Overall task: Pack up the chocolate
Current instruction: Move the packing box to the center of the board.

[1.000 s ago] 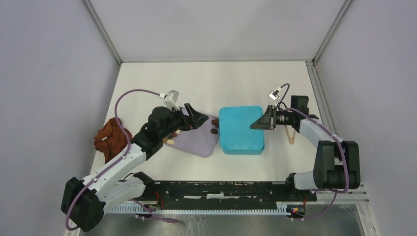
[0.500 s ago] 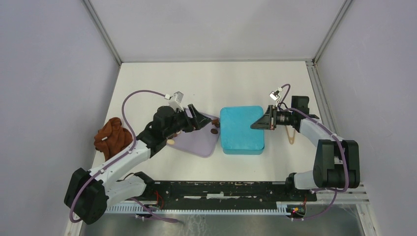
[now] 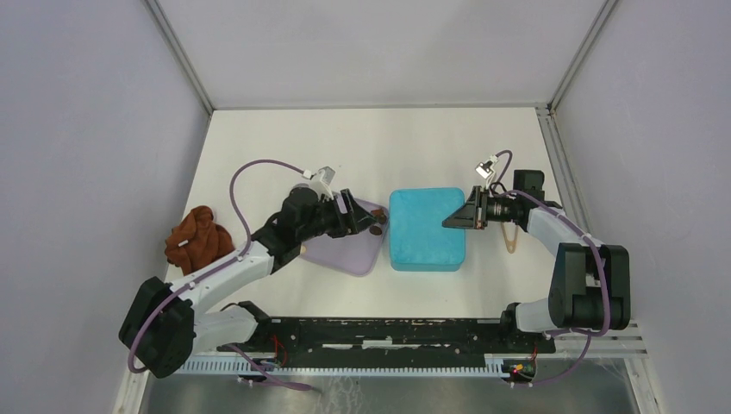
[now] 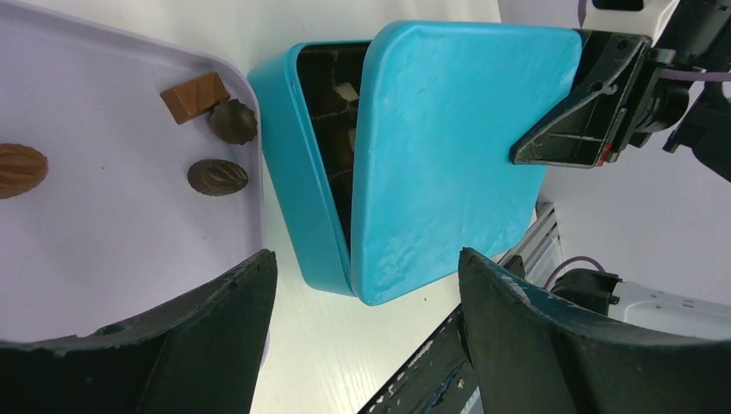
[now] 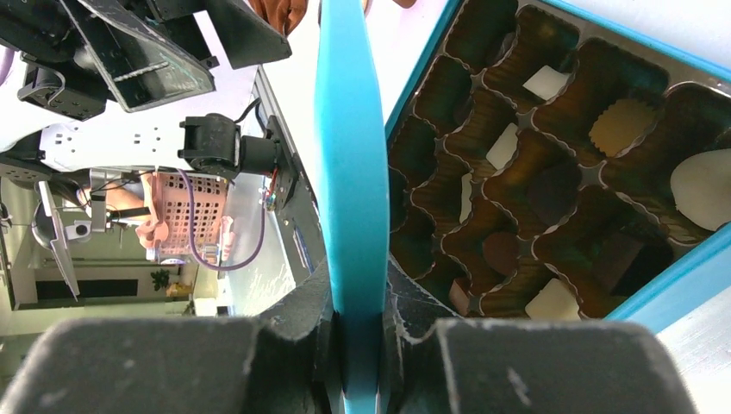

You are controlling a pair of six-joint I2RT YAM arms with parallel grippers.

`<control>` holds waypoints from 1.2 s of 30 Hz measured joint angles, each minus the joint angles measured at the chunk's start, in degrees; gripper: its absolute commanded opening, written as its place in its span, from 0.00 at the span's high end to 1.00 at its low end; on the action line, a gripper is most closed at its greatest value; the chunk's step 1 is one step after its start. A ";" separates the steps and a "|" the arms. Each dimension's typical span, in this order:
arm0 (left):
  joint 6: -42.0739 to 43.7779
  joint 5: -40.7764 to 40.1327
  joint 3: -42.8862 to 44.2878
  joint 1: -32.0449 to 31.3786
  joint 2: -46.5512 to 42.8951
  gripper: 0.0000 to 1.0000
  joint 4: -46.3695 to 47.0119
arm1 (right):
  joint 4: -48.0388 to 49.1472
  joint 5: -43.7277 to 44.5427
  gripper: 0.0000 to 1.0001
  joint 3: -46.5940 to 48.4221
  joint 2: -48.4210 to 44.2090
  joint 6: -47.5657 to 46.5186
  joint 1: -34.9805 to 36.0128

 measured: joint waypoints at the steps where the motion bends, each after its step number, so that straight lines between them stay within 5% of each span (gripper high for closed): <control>1: 0.00 0.07 0.00 -0.20 0.37 0.18 0.00 | -0.11 0.02 1.00 0.00 0.00 -0.15 0.00; 17: 0.02 0.68 0.98 -2.40 4.57 0.23 -0.22 | -2.43 1.20 0.98 1.86 3.48 -2.14 -0.02; 36: 2.40 1.92 9.94 -6.51 15.76 0.43 -6.34 | -7.10 1.73 0.94 4.52 6.78 -6.03 -0.61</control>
